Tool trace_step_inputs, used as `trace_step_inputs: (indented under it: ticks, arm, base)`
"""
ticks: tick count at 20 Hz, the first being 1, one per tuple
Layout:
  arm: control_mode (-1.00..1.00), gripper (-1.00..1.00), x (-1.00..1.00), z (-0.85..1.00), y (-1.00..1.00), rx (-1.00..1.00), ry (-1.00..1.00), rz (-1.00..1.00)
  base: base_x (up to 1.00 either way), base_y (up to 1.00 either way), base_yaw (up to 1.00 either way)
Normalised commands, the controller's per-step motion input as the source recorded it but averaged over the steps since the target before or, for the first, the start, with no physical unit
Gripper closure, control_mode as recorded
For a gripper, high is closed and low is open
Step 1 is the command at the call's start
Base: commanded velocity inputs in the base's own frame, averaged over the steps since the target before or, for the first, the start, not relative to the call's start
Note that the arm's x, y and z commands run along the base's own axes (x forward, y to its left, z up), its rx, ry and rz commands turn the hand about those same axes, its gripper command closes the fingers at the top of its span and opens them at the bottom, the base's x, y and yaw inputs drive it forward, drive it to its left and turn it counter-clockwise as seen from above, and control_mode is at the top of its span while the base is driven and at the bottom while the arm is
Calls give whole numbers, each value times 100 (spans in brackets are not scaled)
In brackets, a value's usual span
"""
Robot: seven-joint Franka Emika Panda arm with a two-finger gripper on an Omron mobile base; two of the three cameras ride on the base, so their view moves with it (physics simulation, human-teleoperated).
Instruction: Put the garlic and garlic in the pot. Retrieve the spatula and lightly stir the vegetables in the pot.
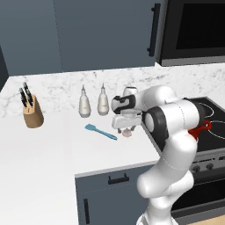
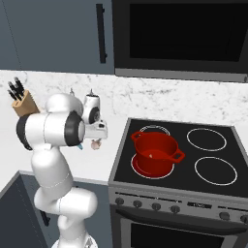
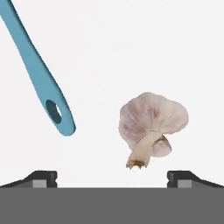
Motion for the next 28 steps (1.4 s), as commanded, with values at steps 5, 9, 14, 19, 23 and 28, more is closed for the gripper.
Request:
trace_step_inputs:
  ticks: [5, 9, 14, 19, 23, 28]
  arm:
    - [-100, -100, 22, -25, -4, 0, -2, -10]
    - [-100, -100, 13, -26, 0, 0, -3, -8]
    - [-100, -100, 9, -19, 0, 0, -3, -6]
    - [-100, -100, 7, -24, 0, 0, -7, -5]
    - [-100, 100, 0, -46, 0, 0, -8, -3]
    - [-100, 100, -2, -63, -2, 0, -6, -4]
  base:
    - [0, 0, 0]
    - [0, 0, 0]
    - [0, 0, 0]
    - [0, 0, 0]
    - [0, 0, 0]
    - [0, 0, 0]
